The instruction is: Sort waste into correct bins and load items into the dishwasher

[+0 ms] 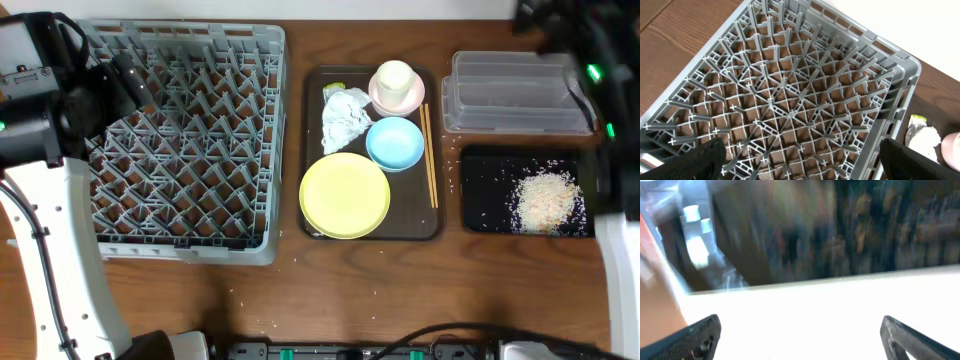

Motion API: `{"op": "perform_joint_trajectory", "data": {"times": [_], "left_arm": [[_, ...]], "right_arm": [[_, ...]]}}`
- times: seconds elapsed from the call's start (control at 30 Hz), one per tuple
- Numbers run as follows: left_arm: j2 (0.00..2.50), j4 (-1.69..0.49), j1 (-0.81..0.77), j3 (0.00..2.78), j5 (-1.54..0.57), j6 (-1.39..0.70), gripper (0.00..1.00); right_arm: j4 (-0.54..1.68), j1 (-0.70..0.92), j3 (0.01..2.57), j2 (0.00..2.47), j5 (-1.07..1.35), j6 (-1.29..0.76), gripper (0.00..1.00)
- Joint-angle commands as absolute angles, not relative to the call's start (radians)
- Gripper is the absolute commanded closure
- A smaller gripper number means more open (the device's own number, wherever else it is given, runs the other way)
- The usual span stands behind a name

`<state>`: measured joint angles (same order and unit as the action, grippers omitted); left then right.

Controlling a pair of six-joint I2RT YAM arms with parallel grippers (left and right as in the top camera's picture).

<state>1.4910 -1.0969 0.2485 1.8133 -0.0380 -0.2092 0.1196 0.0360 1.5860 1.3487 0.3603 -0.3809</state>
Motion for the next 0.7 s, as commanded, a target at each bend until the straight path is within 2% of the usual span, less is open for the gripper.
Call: {"op": "perform_joint_trajectory", "data": {"times": [0.0,0.13,0.23,0.33,0.47,0.63,0.67], "left_arm": [[1.492,-1.099,0.252,1.812,-0.033,-0.204,0.01],[1.492,-1.099,0.252,1.812,-0.033,-0.204,0.01],[1.492,-1.099,0.252,1.812,-0.033,-0.204,0.01],[1.492,-1.099,0.252,1.812,-0.033,-0.204,0.01],[1.492,-1.099,0.252,1.812,-0.033,-0.204,0.01],[1.492,-1.099,0.252,1.812,-0.033,-0.204,0.01],[1.492,-1.099,0.252,1.812,-0.033,-0.204,0.01]], "right_arm": [[0.290,0.114,1.796,1.514,0.454,-0.226,0.01],[0.565,0.210,2.009,1.713,0.440,-0.107,0.01],[0.717,0.268,2.090,1.842,0.415,-0.103,0.01],[0.797,0.309,2.093,1.931,0.455,-0.103,0.01],[0.866,0.350,2.093,2.036,0.638,-0.111,0.01],[0.860,0.393,2.092,2.136,0.718,-0.182,0.01],[0.860,0.403,2.092,2.154,0.684,-0.187,0.09]]}}
